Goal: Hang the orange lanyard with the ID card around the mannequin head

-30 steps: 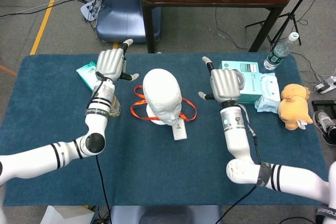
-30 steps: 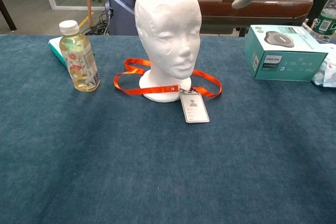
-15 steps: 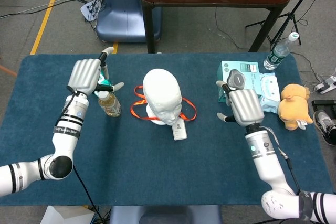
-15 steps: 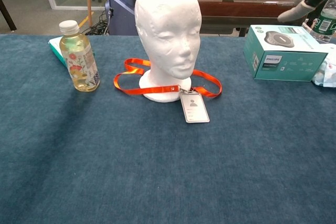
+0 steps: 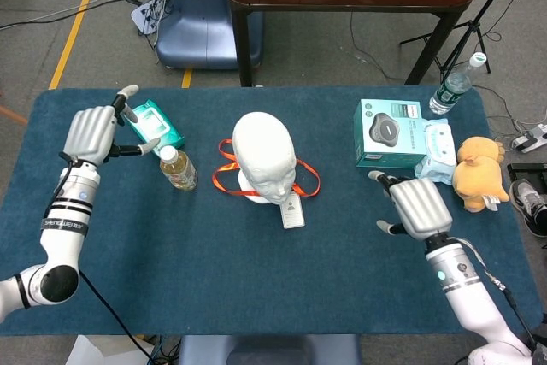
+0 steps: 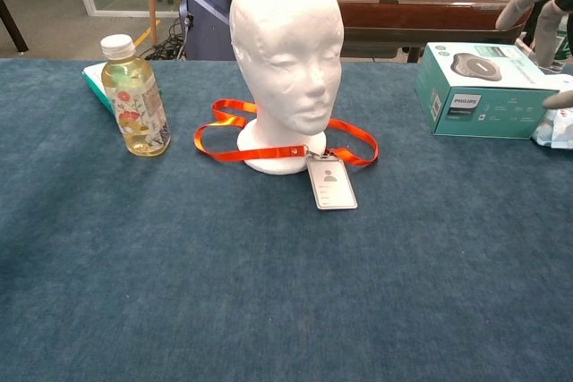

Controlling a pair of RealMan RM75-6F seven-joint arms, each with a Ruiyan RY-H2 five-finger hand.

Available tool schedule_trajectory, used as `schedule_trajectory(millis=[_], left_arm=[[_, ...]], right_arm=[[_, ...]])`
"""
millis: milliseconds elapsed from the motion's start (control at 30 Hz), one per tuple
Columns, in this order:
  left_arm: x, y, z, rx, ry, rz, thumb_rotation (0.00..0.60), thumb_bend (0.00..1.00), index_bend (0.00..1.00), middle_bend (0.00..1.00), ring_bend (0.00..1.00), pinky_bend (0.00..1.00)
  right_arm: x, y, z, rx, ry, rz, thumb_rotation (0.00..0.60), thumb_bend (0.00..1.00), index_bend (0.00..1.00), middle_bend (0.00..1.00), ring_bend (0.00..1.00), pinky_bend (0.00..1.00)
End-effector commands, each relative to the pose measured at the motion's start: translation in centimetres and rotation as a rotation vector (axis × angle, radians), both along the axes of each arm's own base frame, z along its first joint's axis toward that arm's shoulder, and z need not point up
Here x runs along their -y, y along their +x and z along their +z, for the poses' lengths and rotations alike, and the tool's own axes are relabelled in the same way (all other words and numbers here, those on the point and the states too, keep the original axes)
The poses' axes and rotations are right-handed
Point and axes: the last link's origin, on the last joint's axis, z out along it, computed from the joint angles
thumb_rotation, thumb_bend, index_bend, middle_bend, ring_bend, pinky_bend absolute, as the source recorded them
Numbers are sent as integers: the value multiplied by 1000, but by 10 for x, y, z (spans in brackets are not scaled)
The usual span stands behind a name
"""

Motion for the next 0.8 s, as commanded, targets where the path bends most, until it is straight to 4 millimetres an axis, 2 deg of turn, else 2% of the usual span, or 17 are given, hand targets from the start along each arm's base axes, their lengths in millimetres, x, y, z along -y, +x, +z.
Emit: schedule_trajectory(millis=[33, 233, 367, 433, 500, 667, 800], left_arm=[[6, -17, 2, 3, 3, 13, 352, 119, 33, 398, 392, 671], [23, -52, 1, -11, 7, 31, 352, 119, 33, 379, 364, 623], [41, -76, -1, -14, -4, 50, 352, 120, 36, 378, 364, 612], [51, -88, 0, -18, -2, 58, 351, 120, 41, 378, 363, 608], [59, -96, 1, -16, 0, 65, 352, 120, 53, 378, 363, 606], [75, -111, 4, -14, -2, 80, 344, 119, 58, 377, 362, 591], [81, -119, 5, -4, -2, 93, 337, 120, 58, 377, 360, 585]], right_arm=[[-6, -10, -3, -16, 30, -4, 600, 26, 253, 455, 464, 718], [-18, -26, -16, -60, 103, 2, 600, 26, 253, 434, 430, 695], [-19, -35, -26, -117, 149, 6, 598, 26, 253, 402, 361, 611], [-18, -39, -34, -147, 181, 4, 570, 23, 253, 367, 317, 560], [-16, -40, -43, -156, 215, -2, 518, 17, 248, 325, 267, 505], [-3, -38, -65, -159, 278, -7, 407, 16, 173, 219, 140, 361], [7, -33, -83, -141, 321, -9, 367, 16, 133, 178, 100, 303]])
